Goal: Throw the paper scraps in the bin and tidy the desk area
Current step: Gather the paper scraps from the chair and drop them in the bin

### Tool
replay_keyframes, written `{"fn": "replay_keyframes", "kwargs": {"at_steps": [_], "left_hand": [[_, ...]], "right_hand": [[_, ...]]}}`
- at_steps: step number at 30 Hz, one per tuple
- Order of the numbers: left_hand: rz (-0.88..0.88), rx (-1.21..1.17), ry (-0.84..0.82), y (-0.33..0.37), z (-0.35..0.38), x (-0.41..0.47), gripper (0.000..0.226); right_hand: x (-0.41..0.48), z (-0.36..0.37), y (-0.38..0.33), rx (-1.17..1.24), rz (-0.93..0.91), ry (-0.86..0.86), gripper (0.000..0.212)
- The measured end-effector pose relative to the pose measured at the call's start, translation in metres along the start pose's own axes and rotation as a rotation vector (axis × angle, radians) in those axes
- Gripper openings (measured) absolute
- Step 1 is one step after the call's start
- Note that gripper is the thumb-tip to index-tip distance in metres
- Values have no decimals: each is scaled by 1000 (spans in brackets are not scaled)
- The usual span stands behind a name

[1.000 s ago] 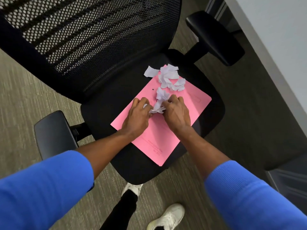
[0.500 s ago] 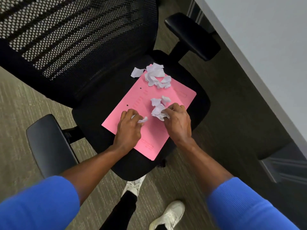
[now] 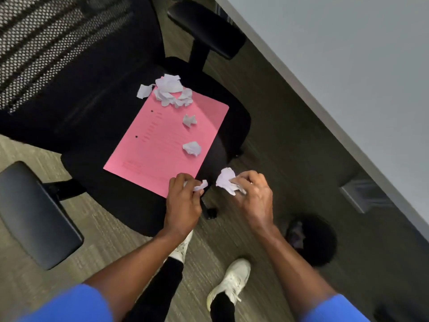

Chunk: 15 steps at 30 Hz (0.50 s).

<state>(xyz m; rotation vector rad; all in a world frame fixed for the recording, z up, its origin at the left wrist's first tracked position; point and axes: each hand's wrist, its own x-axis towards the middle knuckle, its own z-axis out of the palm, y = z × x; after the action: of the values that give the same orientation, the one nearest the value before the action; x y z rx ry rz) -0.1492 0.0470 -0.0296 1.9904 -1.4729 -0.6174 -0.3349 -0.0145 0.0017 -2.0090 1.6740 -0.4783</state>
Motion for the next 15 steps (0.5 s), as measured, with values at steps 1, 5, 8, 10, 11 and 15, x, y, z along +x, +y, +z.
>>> {"fn": "replay_keyframes", "kwargs": {"at_steps": [1,5,8,10,11,15], "left_hand": [[8,-5,3,6,7,-6,24],[43,-26,-50,30,41,-33,24],[92,-20,-125,47,69,-52,21],[123,-13,-176,59,90,-65,19],[137,-9,-201,65,101,-70,17],[193,21,-279,93,150,-92,13]], "right_hand": [[-10,-5,10,16,26,16,24],[-56,-26,53,78,122,66,29],[-93,-36,91,77,218,101,25],[-117,-40,119,85,297,121,24],[-129,-41,133,81,333,129,25],[-171,-44,190,39,465,143,18]]}}
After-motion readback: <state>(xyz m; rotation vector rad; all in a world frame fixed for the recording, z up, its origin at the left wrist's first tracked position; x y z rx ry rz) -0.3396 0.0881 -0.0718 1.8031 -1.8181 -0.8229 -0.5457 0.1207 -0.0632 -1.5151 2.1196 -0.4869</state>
